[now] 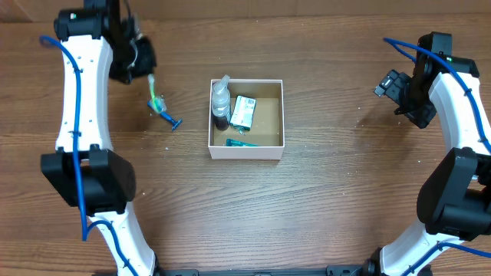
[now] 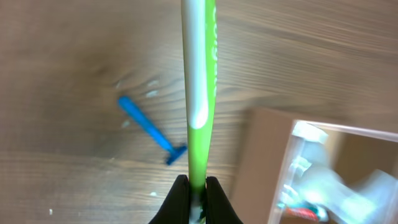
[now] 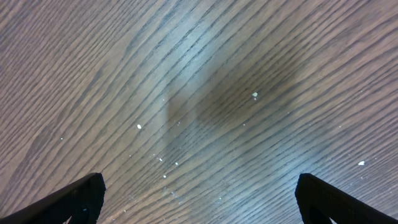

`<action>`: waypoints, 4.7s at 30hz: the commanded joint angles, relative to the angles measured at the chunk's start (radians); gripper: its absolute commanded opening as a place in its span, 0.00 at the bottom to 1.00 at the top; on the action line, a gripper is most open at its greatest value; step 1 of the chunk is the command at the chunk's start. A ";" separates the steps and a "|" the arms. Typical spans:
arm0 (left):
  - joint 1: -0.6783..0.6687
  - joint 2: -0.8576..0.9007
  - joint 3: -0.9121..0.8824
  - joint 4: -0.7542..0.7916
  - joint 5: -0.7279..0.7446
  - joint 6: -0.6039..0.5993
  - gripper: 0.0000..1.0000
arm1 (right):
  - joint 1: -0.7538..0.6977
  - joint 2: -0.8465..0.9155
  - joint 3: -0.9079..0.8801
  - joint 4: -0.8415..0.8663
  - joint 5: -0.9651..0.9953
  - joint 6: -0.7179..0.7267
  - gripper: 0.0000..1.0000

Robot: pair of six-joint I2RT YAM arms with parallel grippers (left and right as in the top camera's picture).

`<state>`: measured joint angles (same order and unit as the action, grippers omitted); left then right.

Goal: Pack container
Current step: 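Carry the toothbrush with the left gripper into the box and release, then move the left gripper to the blue razor and grasp it, then carry the razor with the left gripper into the box and release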

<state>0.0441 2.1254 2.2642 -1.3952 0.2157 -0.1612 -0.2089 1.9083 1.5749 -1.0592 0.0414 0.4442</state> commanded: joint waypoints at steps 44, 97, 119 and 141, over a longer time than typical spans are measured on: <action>-0.513 -0.029 0.138 -0.013 -0.267 0.491 0.97 | 0.002 -0.001 0.023 0.004 0.009 0.001 1.00; -0.025 -0.020 -0.499 0.360 -0.167 -0.163 0.04 | 0.002 -0.001 0.023 0.004 0.009 0.001 1.00; -0.528 -0.020 -0.140 -0.050 -0.085 1.059 0.04 | 0.002 -0.001 0.023 0.004 0.009 0.001 1.00; -0.536 -0.024 -0.453 0.371 -0.085 1.017 0.73 | 0.002 -0.001 0.023 0.004 0.010 0.001 1.00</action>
<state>-0.4847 2.1082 1.6985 -0.9798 0.1299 0.8776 -0.2089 1.9083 1.5757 -1.0595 0.0414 0.4446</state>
